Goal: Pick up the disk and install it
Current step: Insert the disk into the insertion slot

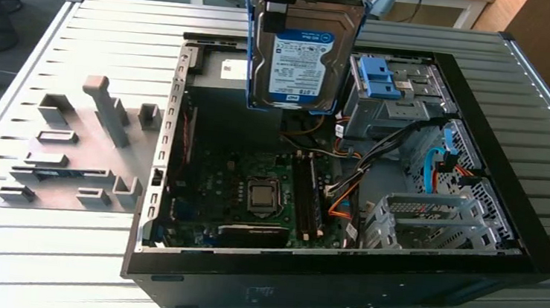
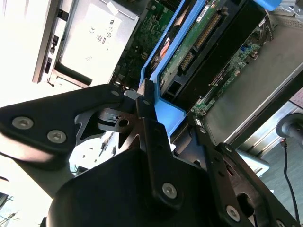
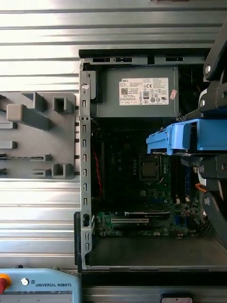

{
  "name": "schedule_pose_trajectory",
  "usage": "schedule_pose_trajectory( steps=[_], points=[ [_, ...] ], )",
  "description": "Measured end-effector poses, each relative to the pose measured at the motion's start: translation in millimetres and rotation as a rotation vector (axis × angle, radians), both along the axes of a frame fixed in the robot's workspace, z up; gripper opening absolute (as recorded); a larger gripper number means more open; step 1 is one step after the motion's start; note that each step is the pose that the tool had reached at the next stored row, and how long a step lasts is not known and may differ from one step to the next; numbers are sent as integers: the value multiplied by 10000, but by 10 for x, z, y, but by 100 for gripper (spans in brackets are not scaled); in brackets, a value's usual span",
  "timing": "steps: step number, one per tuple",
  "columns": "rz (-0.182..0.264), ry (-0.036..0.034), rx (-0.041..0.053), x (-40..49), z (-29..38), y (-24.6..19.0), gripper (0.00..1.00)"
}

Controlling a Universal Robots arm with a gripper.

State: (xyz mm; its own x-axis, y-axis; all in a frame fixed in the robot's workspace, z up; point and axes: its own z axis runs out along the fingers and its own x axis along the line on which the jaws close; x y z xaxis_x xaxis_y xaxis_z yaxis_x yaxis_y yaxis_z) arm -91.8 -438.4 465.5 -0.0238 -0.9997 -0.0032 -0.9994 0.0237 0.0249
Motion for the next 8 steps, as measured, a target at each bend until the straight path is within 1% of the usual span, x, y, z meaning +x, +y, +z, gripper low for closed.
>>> schedule_pose_trajectory(
  steps=[6,8],
  points=[
    [-1,0,1,-1,-1,-78,36],
    [-3,0,0,-1,-1,-84,36]
  ],
)
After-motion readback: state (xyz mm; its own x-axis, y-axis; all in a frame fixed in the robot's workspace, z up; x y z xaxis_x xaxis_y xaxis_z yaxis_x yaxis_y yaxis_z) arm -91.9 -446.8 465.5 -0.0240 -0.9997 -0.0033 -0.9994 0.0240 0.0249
